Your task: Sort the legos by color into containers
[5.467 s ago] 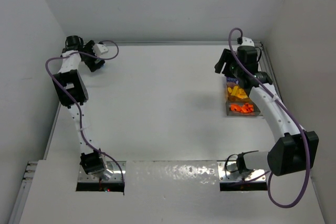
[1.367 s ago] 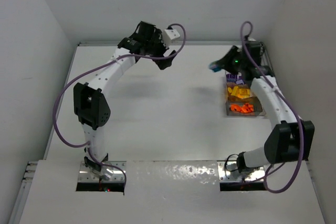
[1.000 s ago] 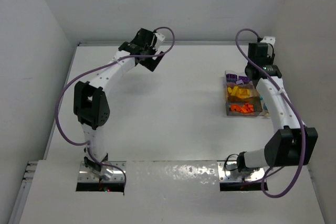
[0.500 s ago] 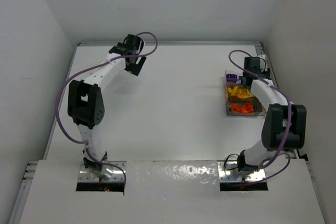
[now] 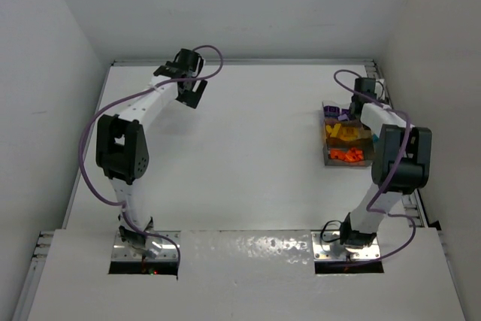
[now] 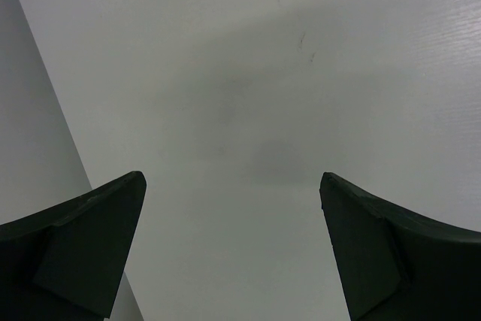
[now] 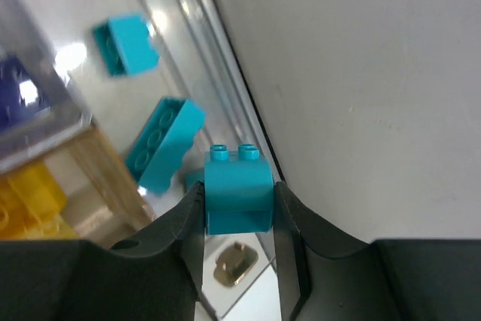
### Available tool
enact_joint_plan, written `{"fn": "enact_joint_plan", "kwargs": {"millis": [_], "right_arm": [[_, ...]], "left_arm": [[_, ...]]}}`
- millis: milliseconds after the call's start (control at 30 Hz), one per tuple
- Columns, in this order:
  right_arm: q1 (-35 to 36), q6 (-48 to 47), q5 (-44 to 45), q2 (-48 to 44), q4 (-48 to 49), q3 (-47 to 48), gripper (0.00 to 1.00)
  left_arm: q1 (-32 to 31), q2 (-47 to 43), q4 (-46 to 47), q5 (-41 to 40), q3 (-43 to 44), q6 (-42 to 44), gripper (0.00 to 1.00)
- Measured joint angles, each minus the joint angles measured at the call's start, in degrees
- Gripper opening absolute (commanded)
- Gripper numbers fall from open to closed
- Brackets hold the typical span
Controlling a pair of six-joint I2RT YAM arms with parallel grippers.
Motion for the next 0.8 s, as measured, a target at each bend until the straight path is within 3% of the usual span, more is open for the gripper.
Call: {"fn": "enact_joint_plan", "kwargs": {"millis": [33,300,600,800], "right_arm": [[-0.5,0.42,-0.35,0.28,-0.02,0.96,0.4],[-2.01,2.32,-2.86,1.57,-0.92,4.57,0.62],[-1.97,6.84,-4.9,-0.66,-4.57,4.59,0.68],[-1.27,12.92,-6.86,-11.67,-6.03,2.45,0.7]], "left_arm": [[0.09,0.0,-0.13,0.13,0.07,-0.04,1.0],[0.15,0.0,-0.52,0.61,0.35,-0.22,1.0],[0.17,0.0,-0.52,1.07,0.37,-0.24,1.0],[0.17,0.0,-0.63,1.88,0.48,-0.44,1.0]]}}
